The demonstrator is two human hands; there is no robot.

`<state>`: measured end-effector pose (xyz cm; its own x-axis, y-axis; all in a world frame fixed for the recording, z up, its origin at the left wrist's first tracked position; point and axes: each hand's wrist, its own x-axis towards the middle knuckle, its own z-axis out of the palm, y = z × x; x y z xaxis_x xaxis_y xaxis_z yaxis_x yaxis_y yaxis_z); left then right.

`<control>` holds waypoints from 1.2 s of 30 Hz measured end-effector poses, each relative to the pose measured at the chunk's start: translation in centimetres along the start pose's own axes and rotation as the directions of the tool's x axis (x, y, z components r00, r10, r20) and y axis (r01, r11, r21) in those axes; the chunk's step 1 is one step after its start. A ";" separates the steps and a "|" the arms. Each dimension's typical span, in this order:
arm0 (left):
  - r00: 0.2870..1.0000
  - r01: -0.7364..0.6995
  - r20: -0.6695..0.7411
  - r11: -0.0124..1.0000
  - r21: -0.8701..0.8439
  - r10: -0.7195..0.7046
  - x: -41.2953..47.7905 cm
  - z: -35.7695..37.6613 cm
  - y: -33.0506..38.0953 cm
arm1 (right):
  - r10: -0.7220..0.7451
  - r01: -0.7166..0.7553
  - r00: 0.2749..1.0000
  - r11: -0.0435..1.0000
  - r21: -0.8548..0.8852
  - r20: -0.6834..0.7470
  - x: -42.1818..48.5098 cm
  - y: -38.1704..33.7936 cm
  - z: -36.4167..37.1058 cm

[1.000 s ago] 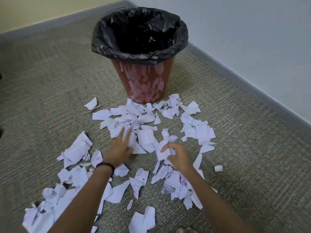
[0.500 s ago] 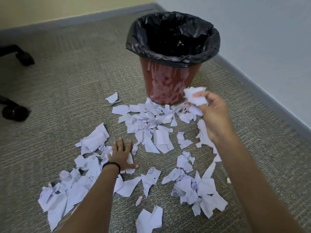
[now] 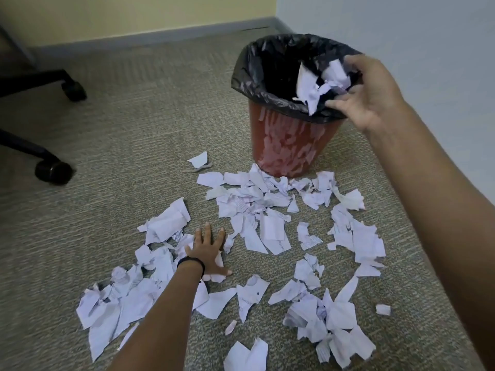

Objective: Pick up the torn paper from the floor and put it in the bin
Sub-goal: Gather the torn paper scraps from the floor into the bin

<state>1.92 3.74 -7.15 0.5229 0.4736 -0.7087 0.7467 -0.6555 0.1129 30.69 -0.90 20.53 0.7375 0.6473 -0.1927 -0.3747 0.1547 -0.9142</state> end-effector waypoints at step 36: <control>0.440 -0.653 -0.115 0.405 0.640 0.890 -15.4 19.2 -4.8 | 0.543 0.994 0.112 -0.046 -0.103 0.832 -22.2 31.9 -13.1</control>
<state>-17.61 -11.64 -10.16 0.9423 -0.3077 -0.1318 -0.3019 -0.9513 0.0628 9.70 -20.11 -9.06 -0.5886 0.7777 -0.2208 0.8082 0.5589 -0.1859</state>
